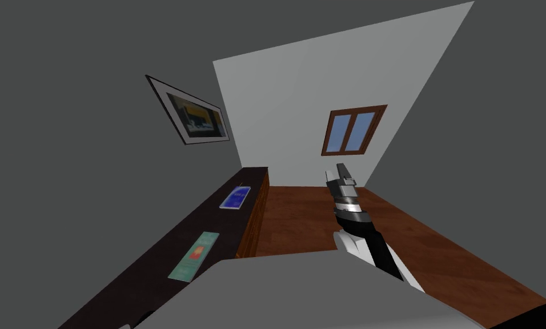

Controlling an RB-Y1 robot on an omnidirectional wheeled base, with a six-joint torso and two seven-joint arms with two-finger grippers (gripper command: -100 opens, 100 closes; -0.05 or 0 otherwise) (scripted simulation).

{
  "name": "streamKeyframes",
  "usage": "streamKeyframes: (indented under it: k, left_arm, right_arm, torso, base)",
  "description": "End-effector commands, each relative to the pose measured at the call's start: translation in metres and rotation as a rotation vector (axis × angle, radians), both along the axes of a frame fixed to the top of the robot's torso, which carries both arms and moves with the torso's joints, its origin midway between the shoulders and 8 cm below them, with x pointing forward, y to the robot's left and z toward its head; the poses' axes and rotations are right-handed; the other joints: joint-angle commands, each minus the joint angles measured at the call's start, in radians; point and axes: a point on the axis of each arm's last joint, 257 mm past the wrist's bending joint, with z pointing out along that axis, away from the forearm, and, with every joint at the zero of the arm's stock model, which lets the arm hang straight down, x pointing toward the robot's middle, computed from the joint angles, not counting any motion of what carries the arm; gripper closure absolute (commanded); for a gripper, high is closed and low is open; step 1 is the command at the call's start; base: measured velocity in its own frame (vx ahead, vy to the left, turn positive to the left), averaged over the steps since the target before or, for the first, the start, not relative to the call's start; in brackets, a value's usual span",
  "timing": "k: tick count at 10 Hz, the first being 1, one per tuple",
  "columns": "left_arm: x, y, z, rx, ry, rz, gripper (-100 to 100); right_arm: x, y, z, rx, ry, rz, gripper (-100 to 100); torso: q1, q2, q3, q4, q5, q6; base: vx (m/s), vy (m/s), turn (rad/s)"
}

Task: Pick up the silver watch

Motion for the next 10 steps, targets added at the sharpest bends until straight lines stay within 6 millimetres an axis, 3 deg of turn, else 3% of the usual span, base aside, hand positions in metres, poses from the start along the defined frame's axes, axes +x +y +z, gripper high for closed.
streamKeyframes:
  k: [1, 2, 3, 7, 8, 10]
  left_arm:
    - [0.000, 0.000, 0.000, 0.000, 0.000, 0.000, -100]
    - [0.000, -0.001, 0.000, -0.001, 0.001, 0.002, 0]
    - [-0.001, -0.002, -0.006, 0.001, -0.004, 0.005, -100]
    - [-0.003, -0.005, -0.016, 0.005, -0.009, 0.009, -100]
    - [-0.003, -0.005, -0.016, 0.005, -0.009, 0.009, 100]
    - [-0.003, -0.005, -0.016, 0.005, -0.009, 0.011, 100]
  right_arm:
    - [0.000, 0.000, 0.000, 0.000, 0.000, 0.000, 0]
    - [0.000, 0.000, 0.000, 0.000, 0.000, 0.000, 0]
    - [0.000, 0.000, 0.000, 0.000, 0.000, 0.000, 0]
    - [0.000, 0.000, 0.000, 0.000, 0.000, 0.000, 0]
    - [0.000, 0.000, 0.000, 0.000, 0.000, 0.000, 0]
    - [0.000, 0.000, 0.000, 0.000, 0.000, 0.000, 0]
  torso:
    - [0.000, 0.000, 0.000, 0.000, 0.000, 0.000]
    - [-0.001, -0.001, 0.000, 0.000, 0.000, 0.000]
    - [-0.002, -0.001, -0.001, 0.000, 0.000, 0.000]
    - [-0.001, -0.001, -0.001, 0.000, 0.000, 0.000]
    - [-0.002, -0.001, -0.001, 0.000, 0.000, 0.000]
    - [-0.002, -0.002, -0.001, 0.000, 0.000, 0.000]
  base:
    - [-0.011, 0.017, -0.028]
    - [0.000, 0.000, 0.000]
    - [-0.003, 0.010, -0.019]
    - [-0.006, 0.016, -0.023]
    - [0.000, 0.000, 0.000]
    - [0.000, 0.000, 0.000]
